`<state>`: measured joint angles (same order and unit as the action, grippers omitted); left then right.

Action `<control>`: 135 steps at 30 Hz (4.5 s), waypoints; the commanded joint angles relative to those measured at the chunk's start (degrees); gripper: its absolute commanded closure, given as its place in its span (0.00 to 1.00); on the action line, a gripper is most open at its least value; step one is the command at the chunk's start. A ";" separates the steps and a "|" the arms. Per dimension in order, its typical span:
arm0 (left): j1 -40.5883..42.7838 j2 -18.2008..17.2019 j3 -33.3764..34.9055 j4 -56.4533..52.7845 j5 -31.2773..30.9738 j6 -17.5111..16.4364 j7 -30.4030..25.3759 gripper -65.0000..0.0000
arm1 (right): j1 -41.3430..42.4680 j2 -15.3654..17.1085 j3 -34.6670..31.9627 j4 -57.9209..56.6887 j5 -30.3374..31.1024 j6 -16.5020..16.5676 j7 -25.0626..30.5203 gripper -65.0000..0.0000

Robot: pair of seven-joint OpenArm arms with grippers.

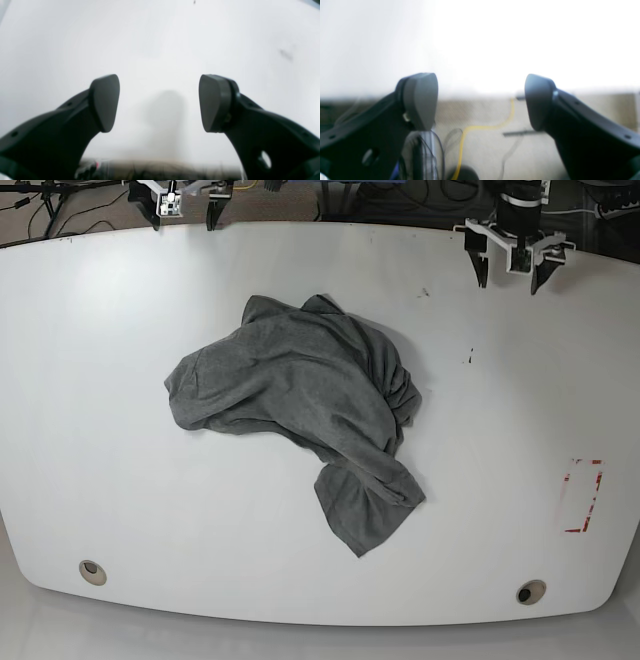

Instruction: Fold the T-shirt properly

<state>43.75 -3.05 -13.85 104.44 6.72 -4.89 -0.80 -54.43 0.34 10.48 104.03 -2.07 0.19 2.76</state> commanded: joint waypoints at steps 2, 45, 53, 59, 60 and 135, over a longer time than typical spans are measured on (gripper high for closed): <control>-1.17 -2.48 0.08 1.69 -0.38 1.91 0.11 0.31 | 2.72 0.12 0.10 1.25 0.60 -0.27 -2.02 0.21; -14.99 -4.40 7.97 0.75 -3.06 3.48 3.64 0.31 | 15.70 0.79 0.51 2.23 2.70 -0.19 -8.00 0.20; -17.99 -4.28 8.75 -1.99 -3.79 4.50 3.87 0.30 | 19.51 2.12 -0.65 3.52 3.06 0.07 -13.17 0.20; -18.98 -4.03 7.89 -3.37 -4.19 4.20 4.21 0.30 | 19.87 2.32 -2.23 3.27 2.72 0.41 -16.12 0.20; -19.46 -3.83 7.62 -4.69 -5.62 3.73 4.28 0.30 | 19.77 2.90 -3.24 3.30 2.66 0.27 -16.62 0.20; -21.92 -2.12 3.20 2.06 -11.40 3.07 8.68 0.31 | 45.10 -1.98 -20.17 -9.79 1.84 2.09 -25.79 0.21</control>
<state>21.98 -4.54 -10.41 104.92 -4.73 -1.98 9.43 -10.20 -1.28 -9.23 93.21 -0.27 1.56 -24.12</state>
